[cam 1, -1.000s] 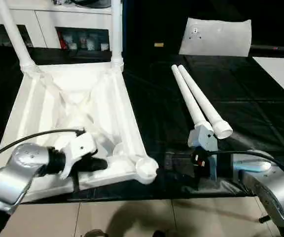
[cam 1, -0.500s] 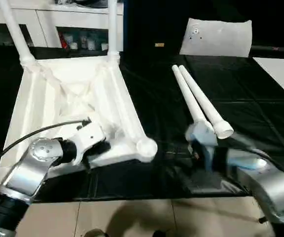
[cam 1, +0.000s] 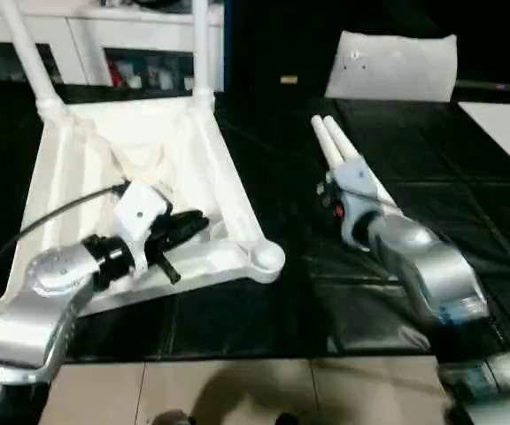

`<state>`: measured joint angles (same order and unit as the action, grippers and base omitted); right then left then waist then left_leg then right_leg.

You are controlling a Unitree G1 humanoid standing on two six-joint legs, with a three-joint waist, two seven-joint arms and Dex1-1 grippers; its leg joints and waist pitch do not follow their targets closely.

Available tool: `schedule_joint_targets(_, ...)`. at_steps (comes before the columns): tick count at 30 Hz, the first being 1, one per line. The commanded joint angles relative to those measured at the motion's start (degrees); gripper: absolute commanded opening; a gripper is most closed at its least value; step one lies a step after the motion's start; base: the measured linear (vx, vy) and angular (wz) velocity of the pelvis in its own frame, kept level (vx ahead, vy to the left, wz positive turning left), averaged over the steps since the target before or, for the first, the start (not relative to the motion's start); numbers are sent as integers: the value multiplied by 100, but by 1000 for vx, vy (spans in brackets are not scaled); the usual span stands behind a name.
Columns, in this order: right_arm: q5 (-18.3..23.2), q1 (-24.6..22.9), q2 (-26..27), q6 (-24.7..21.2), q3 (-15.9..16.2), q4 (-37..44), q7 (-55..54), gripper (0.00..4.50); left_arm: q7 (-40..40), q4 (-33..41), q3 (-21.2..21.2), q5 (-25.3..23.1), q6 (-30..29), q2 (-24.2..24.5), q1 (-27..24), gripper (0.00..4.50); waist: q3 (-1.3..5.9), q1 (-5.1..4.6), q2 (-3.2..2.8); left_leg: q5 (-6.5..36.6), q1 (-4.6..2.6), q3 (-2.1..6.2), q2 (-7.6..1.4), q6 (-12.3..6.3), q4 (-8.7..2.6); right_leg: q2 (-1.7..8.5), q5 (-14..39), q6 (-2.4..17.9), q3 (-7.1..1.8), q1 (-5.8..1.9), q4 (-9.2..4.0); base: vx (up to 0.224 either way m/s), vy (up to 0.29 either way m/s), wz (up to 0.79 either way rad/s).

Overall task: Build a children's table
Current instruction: Pick table leg

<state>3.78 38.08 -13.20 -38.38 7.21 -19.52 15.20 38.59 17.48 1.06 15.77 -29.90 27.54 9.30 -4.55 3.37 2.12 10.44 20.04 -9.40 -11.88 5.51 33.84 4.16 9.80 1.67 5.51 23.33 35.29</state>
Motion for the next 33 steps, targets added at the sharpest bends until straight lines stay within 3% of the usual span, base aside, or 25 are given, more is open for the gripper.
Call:
schedule_joint_targets(1,-78,182,10,126,-136,-423,-167,450,-114,229,80,100,-198,10,8,86,385,-4,-138,1529,-40,10,-78,253,-378,312,1682,886,-320,-262,-420,0,0,0)
schedule_joint_targets(2,-96,372,38,207,-170,-758,-237,450,-158,326,84,122,-292,29,-19,109,366,3,-134,1560,-40,-4,-63,227,-378,289,1732,816,-318,-262,-451,0,0,0)
schedule_joint_targets(4,-61,958,109,503,-343,-1837,-379,450,-267,533,99,125,-492,99,-89,118,353,-29,-149,1629,-27,14,-72,237,-381,311,1748,852,-315,-250,-408,0,0,0)
schedule_joint_targets(8,-136,1643,68,997,-480,-3218,-652,450,-271,789,55,105,-719,181,-188,141,304,-25,-146,1634,-11,-2,-60,196,-374,293,1730,841,-318,-240,-426,0,0,0)
schedule_joint_targets(13,-240,2013,-14,1292,-521,-4004,-813,450,-311,894,47,125,-916,239,-194,173,304,-16,-154,1501,14,-11,-60,166,-366,295,1493,923,-316,-249,-392,0,0,0)
schedule_joint_targets(14,-289,2217,-47,1478,-557,-4487,-882,450,-326,957,4,103,-995,328,-220,173,301,-21,-146,1427,29,-15,-60,142,-364,286,1363,943,-319,-253,-379,0,0,0)
schedule_joint_targets(24,-260,2435,17,1480,-767,-5379,-918,450,-304,1025,-132,-28,-1078,515,-327,173,295,-34,-138,1384,51,-29,-65,47,-352,299,1438,1024,-307,-240,-367,0,0,0)
schedule_joint_targets(31,46,2551,80,1104,-1168,-5631,-969,450,-305,1012,-166,-33,-1069,572,-313,173,303,-30,-152,1455,42,-26,-70,83,-354,300,1518,1008,-302,-231,-370,0,0,0)
schedule_joint_targets(33,56,2588,81,1010,-1212,-5671,-929,432,-300,999,-179,-28,-1060,591,-303,178,308,-25,-158,1460,41,-26,-70,86,-353,305,1516,1001,-303,-231,-372,0,0,0)
